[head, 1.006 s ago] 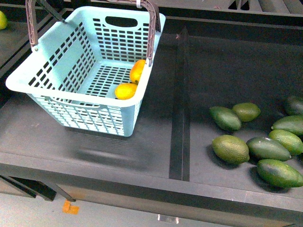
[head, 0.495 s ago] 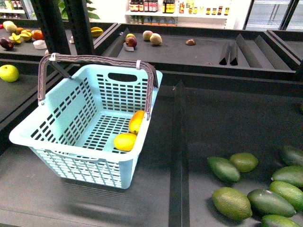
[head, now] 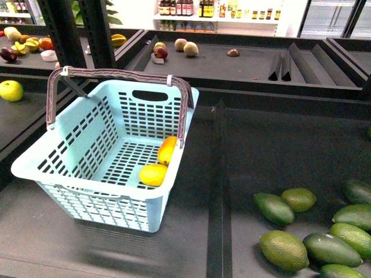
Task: Pick lemon and mango into basket
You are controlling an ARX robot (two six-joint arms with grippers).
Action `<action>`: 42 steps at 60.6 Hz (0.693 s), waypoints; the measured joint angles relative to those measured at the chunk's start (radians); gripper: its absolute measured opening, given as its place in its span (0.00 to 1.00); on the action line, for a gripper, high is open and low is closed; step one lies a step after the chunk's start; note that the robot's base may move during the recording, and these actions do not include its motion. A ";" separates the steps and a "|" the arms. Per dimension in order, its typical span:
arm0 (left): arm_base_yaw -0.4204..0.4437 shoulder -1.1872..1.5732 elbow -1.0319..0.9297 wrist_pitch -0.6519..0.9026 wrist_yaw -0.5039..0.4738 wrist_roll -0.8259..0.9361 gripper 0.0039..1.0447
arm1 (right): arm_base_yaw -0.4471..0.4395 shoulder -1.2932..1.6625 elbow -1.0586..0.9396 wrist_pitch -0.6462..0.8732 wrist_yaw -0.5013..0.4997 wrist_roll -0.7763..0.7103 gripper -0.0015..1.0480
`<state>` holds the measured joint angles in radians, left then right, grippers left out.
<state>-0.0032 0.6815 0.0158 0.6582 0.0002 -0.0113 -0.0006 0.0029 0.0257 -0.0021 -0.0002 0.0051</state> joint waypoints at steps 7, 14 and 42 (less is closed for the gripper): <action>0.000 -0.098 0.000 -0.088 0.000 0.000 0.03 | 0.000 0.000 0.000 0.000 0.000 0.000 0.92; 0.000 -0.190 0.000 -0.174 0.000 0.000 0.03 | 0.000 0.000 0.000 0.000 0.000 0.000 0.92; 0.000 -0.428 -0.001 -0.404 0.000 0.000 0.03 | 0.000 0.000 0.000 0.000 0.000 0.000 0.92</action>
<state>-0.0032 0.2539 0.0151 0.2543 -0.0002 -0.0113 -0.0006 0.0029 0.0257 -0.0021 -0.0002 0.0051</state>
